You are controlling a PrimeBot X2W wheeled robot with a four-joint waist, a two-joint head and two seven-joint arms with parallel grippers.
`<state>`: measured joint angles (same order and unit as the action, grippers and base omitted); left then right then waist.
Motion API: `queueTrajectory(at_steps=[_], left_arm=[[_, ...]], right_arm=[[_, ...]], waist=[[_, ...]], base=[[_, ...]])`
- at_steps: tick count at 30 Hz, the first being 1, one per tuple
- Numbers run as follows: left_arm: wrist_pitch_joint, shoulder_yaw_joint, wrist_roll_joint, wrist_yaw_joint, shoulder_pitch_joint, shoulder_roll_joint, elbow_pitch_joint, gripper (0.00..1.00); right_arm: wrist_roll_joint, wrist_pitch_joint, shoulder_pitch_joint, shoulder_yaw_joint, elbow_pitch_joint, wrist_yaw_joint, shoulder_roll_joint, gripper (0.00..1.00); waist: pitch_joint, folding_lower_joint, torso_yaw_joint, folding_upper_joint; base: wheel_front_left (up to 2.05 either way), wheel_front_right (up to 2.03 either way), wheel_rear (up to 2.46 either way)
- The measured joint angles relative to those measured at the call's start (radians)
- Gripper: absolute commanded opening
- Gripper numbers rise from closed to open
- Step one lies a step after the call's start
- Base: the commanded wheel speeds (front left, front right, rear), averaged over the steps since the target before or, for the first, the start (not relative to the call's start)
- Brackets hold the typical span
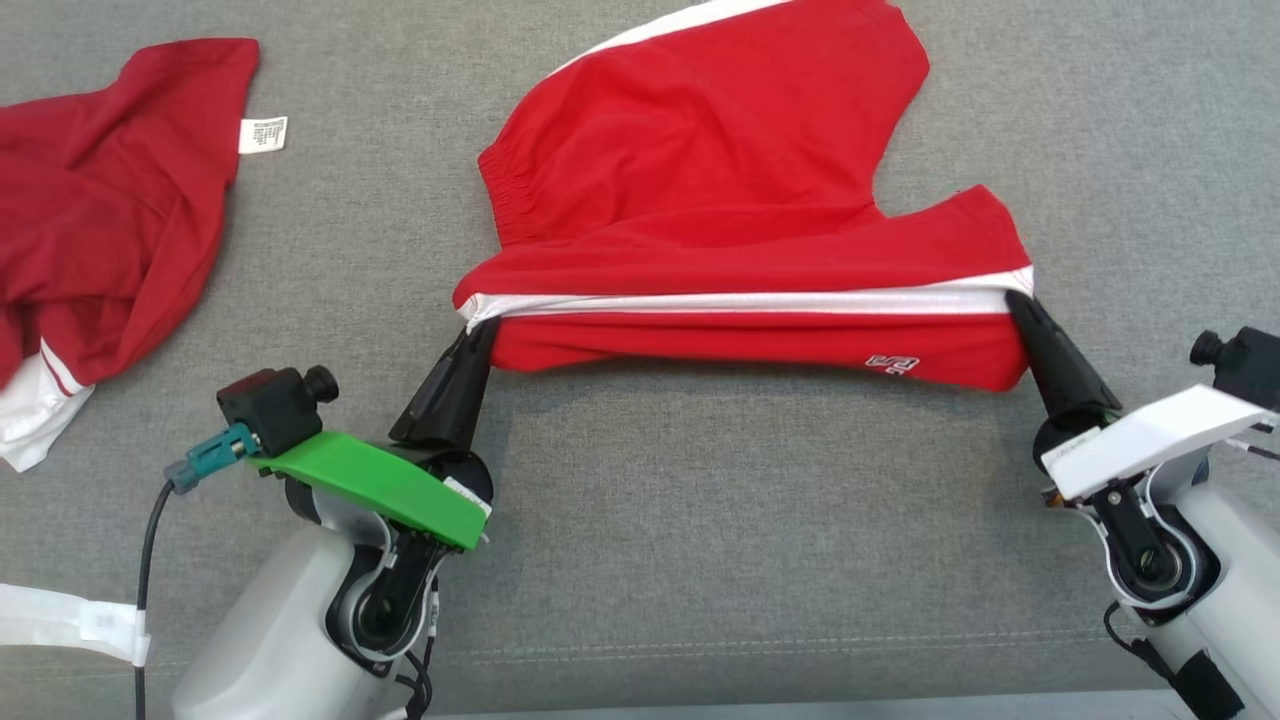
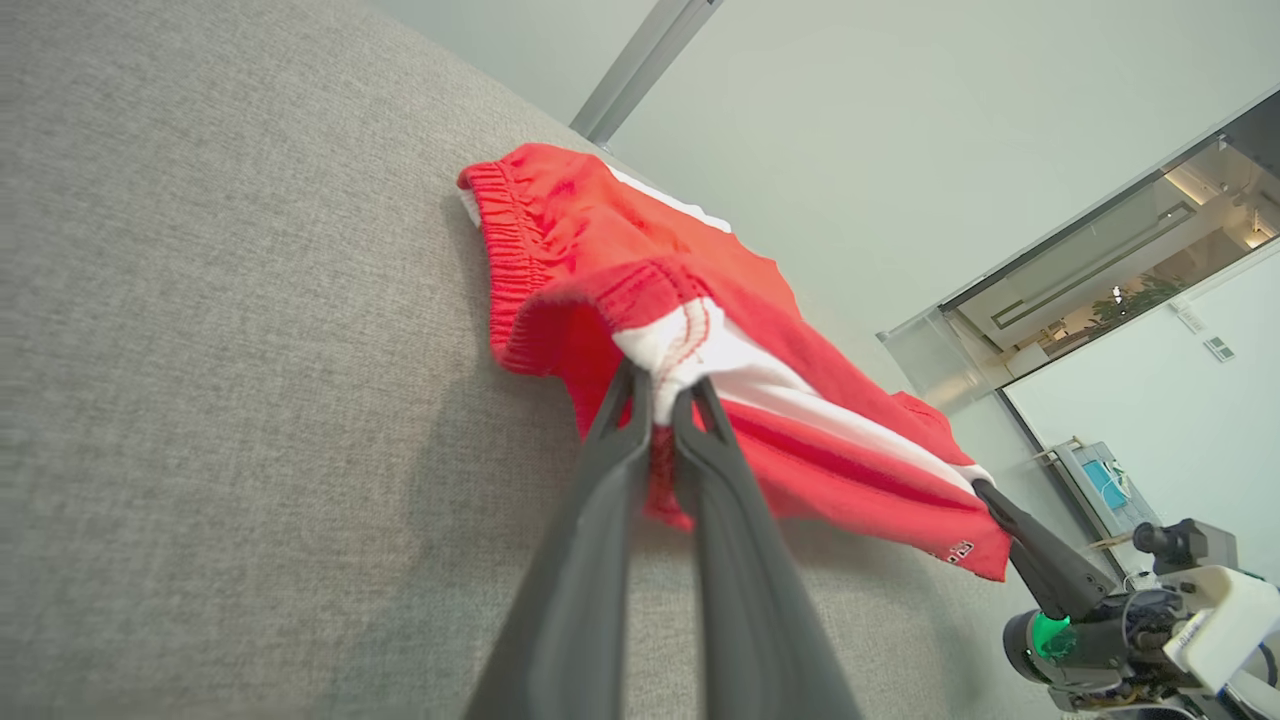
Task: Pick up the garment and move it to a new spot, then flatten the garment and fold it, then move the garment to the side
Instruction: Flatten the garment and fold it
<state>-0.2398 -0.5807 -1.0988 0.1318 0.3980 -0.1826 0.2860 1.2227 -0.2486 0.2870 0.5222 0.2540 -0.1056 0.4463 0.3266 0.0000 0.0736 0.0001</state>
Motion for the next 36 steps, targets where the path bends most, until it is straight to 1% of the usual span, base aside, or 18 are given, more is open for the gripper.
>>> queueTrajectory(at_steps=[2, 3, 4, 7, 9, 10, 14, 20, 22, 24, 29, 36], left_arm=[[0.0, -0.005, -0.004, 0.0, -0.005, 0.0, -0.006, 0.0], [0.0, -0.008, -0.004, 0.0, -0.006, 0.0, -0.008, 0.0], [0.0, -0.011, -0.007, 0.0, -0.008, 0.001, -0.011, 0.0], [-0.003, -0.023, -0.009, 0.0, -0.01, 0.0, -0.018, 0.0], [-0.003, -0.031, -0.014, 0.0, -0.01, 0.0, -0.023, 0.0], [-0.003, -0.034, -0.016, 0.0, -0.01, 0.0, -0.026, 0.0], [-0.008, -0.043, -0.016, 0.0, -0.01, -0.002, -0.031, 0.0], [-0.008, -0.052, -0.024, 0.0, -0.01, -0.008, -0.036, 0.0], [-0.008, -0.057, -0.025, 0.0, -0.01, -0.009, -0.037, 0.0], [-0.009, -0.063, -0.025, 0.0, -0.01, -0.01, -0.039, 0.0], [-0.009, -0.073, -0.032, 0.0, -0.01, -0.011, -0.043, 0.0], [-0.009, -0.083, -0.033, 0.0, -0.01, -0.016, -0.052, 0.0]], right_arm=[[-0.003, 0.0, -0.011, 0.014, 0.003, 0.0, 0.003, 0.12], [-0.007, 0.0, -0.014, 0.023, 0.006, 0.0, 0.006, 0.16], [-0.011, 0.0, -0.016, 0.03, 0.01, -0.001, 0.009, 0.23], [-0.019, -0.001, -0.021, 0.039, 0.023, -0.003, 0.02, 0.3], [-0.019, -0.002, -0.021, 0.041, 0.026, -0.003, 0.021, 0.31], [-0.019, -0.002, -0.021, 0.044, 0.026, -0.008, 0.02, 0.33], [-0.019, -0.002, -0.021, 0.047, 0.032, -0.008, 0.018, 0.38], [-0.048, -0.002, -0.02, 0.075, 0.033, -0.009, 0.017, 0.42], [-0.063, -0.001, -0.016, 0.09, 0.037, -0.009, 0.017, 0.41], [-0.075, -0.001, -0.007, 0.103, 0.045, -0.009, 0.015, 0.38], [-0.081, 0.0, 0.014, 0.113, 0.065, -0.009, 0.007, 0.36], [-0.091, 0.0, 0.025, 0.116, 0.092, -0.017, 0.007, 0.37]], waist=[[-0.002, 0.0, 0.002, 0.0], [-0.002, 0.0, 0.003, 0.0], [-0.002, 0.0, 0.003, 0.0], [0.001, 0.0, 0.002, 0.0], [0.003, 0.0, 0.002, 0.0], [0.003, 0.0, 0.002, 0.0], [0.003, 0.0, 0.003, 0.0], [0.001, 0.0, 0.009, 0.0], [0.001, 0.0, 0.011, 0.0], [0.001, 0.0, 0.014, 0.0], [0.002, 0.0, 0.023, 0.0], [0.004, 0.0, 0.035, 0.0]], base=[[0.0, 0.0, 0.0], [0.0, 0.0, 0.0], [0.0, 0.0, 0.0], [0.0, 0.0, 0.0], [0.0, 0.0, 0.0], [0.0, 0.0, 0.0], [0.0, 0.0, 0.0], [0.0, 0.0, 0.0], [0.0, 0.0, 0.0], [0.0, 0.0, 0.0], [0.0, 0.0, 0.0], [0.0, 0.0, 0.0]])
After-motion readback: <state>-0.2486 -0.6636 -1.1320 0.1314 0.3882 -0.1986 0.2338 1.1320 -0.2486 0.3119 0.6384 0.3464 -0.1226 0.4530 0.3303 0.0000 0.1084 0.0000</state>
